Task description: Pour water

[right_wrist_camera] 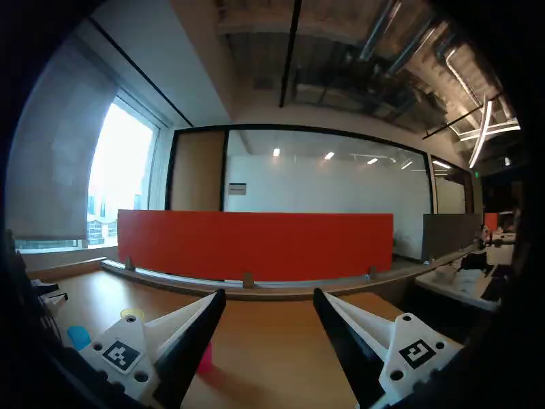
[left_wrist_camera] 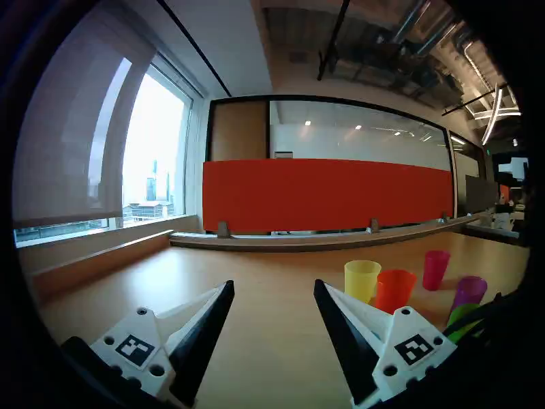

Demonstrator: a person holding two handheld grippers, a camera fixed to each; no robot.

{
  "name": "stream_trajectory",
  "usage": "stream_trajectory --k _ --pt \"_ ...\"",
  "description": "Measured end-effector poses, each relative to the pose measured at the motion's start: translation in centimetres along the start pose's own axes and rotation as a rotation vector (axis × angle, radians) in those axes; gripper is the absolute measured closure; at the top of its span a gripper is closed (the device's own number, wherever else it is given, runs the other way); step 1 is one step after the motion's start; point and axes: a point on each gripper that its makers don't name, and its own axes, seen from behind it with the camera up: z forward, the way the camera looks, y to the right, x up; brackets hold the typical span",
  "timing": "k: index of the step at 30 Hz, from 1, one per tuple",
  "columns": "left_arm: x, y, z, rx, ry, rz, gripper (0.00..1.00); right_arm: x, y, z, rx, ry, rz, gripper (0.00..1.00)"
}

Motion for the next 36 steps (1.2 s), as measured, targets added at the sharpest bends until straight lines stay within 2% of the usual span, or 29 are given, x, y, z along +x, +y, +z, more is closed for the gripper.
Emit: stream_trajectory --k 18,36 --pt "0.0 0.0 0.0 0.000 0.000 0.000 0.14 -0.5 1.7 -1.1 -0.023 0.027 -0.013 0.00" --pt "0.0 0.0 0.1 0.000 0.000 0.000 0.14 -2.9 1.5 -0.8 -0.015 0.009 -0.020 0.00"
